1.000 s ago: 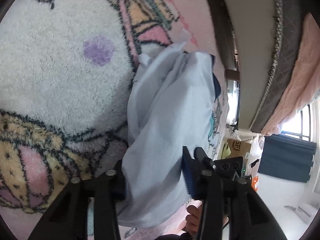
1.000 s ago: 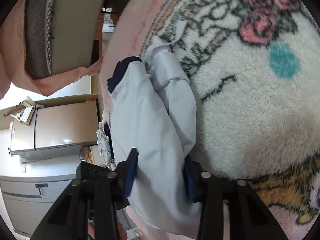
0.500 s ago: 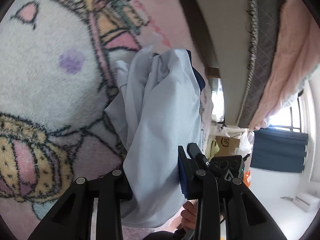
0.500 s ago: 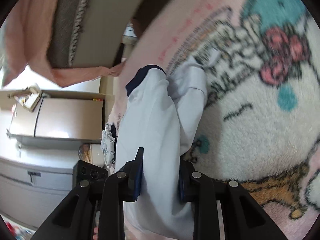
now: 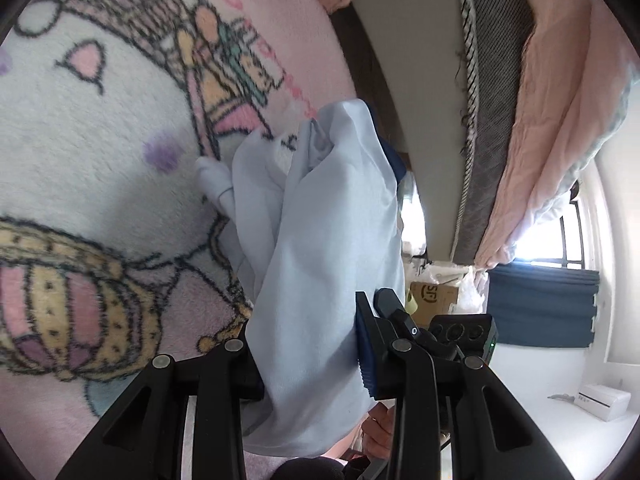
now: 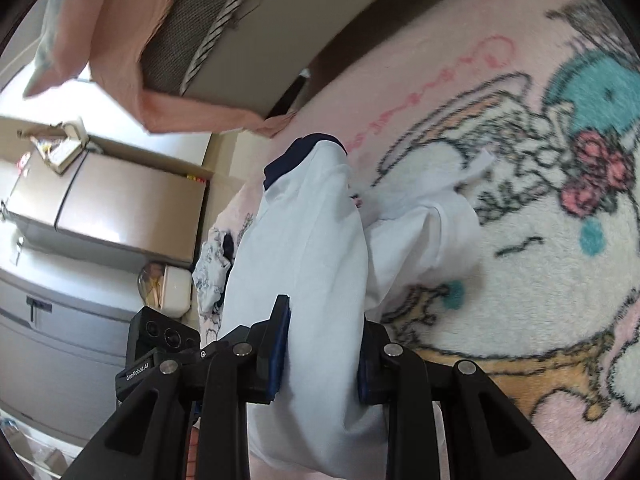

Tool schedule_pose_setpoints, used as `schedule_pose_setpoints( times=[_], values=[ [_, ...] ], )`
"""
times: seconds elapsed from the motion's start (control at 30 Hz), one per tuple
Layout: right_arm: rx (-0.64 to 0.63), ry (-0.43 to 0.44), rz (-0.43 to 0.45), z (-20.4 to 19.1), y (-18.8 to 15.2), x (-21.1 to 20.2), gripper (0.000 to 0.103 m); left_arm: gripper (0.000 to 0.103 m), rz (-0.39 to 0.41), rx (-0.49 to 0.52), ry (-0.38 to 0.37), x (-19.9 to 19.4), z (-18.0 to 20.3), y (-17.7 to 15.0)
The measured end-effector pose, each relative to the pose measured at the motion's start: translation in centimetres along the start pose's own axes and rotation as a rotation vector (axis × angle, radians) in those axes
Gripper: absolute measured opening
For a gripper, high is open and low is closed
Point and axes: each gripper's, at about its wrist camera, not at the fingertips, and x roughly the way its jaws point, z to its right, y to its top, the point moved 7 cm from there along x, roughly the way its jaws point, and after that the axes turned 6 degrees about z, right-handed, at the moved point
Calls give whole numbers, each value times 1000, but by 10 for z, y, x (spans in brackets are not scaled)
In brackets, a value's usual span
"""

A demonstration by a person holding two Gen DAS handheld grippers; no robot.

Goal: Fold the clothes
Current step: 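Lift the shirt bundle with both grippers and carry it onto the patterned garment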

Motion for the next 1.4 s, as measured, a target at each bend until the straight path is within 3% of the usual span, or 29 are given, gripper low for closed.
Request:
schedule_pose_setpoints(
  times=[0.4,0.63,0.87,1.03,1.4],
  values=[
    [-140,-5,-56,-88,1,46,26,30,129,-8,-33,-72,-7,44],
    [-195,64,-113,-136,5,73,26,30,241,-20,-20,-126,-5,60],
    [-268,114,-201,-185,-22,90,26,31,347,-80,2,-187,-11,49],
    [-321,154,-236,-217,-54,92,26,30,404,-69,37,-229,-19,38],
    [-357,175,-289,-244,-78,131,26,30,457,-104,38,-268,-45,51]
  ],
)
